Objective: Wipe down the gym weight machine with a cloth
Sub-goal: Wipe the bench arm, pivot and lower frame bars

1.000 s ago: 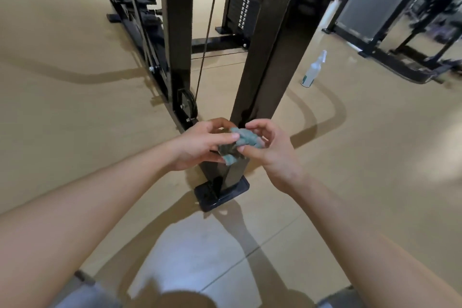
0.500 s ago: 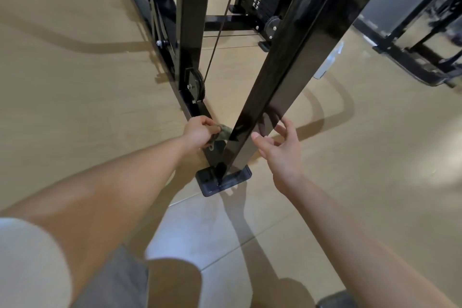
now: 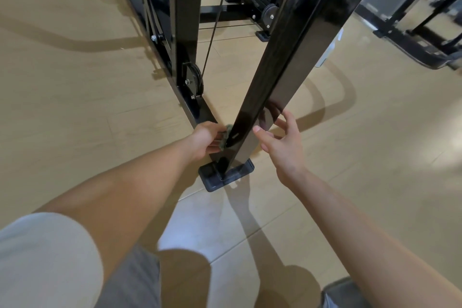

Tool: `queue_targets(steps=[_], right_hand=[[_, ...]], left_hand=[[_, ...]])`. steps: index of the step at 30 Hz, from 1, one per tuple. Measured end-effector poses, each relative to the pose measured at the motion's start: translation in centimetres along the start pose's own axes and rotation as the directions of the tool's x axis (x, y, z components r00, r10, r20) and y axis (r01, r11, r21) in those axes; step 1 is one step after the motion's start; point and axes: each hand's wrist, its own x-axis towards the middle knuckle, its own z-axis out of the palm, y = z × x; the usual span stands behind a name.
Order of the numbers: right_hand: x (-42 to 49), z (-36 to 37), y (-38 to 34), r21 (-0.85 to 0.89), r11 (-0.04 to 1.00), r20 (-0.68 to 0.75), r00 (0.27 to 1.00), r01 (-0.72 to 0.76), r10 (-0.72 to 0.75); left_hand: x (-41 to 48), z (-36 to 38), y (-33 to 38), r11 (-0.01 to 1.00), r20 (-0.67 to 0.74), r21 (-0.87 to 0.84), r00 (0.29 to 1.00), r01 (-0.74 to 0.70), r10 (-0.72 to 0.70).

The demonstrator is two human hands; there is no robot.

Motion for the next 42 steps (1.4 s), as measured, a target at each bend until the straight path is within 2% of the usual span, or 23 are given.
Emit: queue_targets(steps=[4, 9, 16, 21, 24, 28, 34, 38, 42], right_hand=[[0.2, 0.2, -0.1, 0.026, 0.999, -0.010, 1.000, 0.026, -0.026], [0.3, -0.3, -0.2, 0.044, 0.998, -0.010, 0.999, 0.047, -0.047], [0.1, -0.4, -0.3, -0.046, 0.993, -0.017, 0.994, 0.110, -0.111], [0.0, -0.6, -0.3, -0.064, 0.990, -0.015, 0.992, 0.126, -0.127], [0.2, -0.6, -0.3, -0.065, 0.990, -0.014, 0.992, 0.125, -0.126], [0.4, -0.5, -0.3, -0.079, 0.988, -0.020, 0.991, 0.129, -0.131], [0.6, -0.9, -0.6, -0.084, 0.985, 0.001, 0.988, 0.154, -0.154], [0.5, -1.0, -2.3, -0.101, 0.961, 0.033, 0.966, 0.258, -0.256], [0.8, -1.3, -4.5, -0.069, 0.944, -0.011, 0.946, 0.322, -0.324]], left_hand=[[-0.2, 0.1, 0.5, 0.997, 0.100, 0.021, 0.992, -0.072, 0.070], [0.1, -1.1, -1.5, 0.998, 0.135, 0.070, 0.991, -0.001, -0.008], [1.4, -1.5, -4.2, 0.947, 0.037, 0.293, 0.988, 0.134, -0.152], [1.1, -0.7, -3.8, 0.973, 0.052, 0.204, 0.991, 0.108, -0.121], [0.9, -0.6, -3.1, 0.984, 0.078, 0.102, 0.985, 0.147, -0.155], [0.3, -0.9, -2.1, 0.985, 0.111, 0.078, 0.980, 0.154, -0.162], [-1.3, -1.4, 0.2, 0.997, 0.186, 0.034, 0.980, 0.071, -0.076], [-2.8, -1.5, 2.1, 0.999, 0.216, 0.030, 0.976, -0.015, 0.009], [-4.2, -1.2, 4.3, 0.993, 0.235, -0.010, 0.965, -0.120, 0.119]])
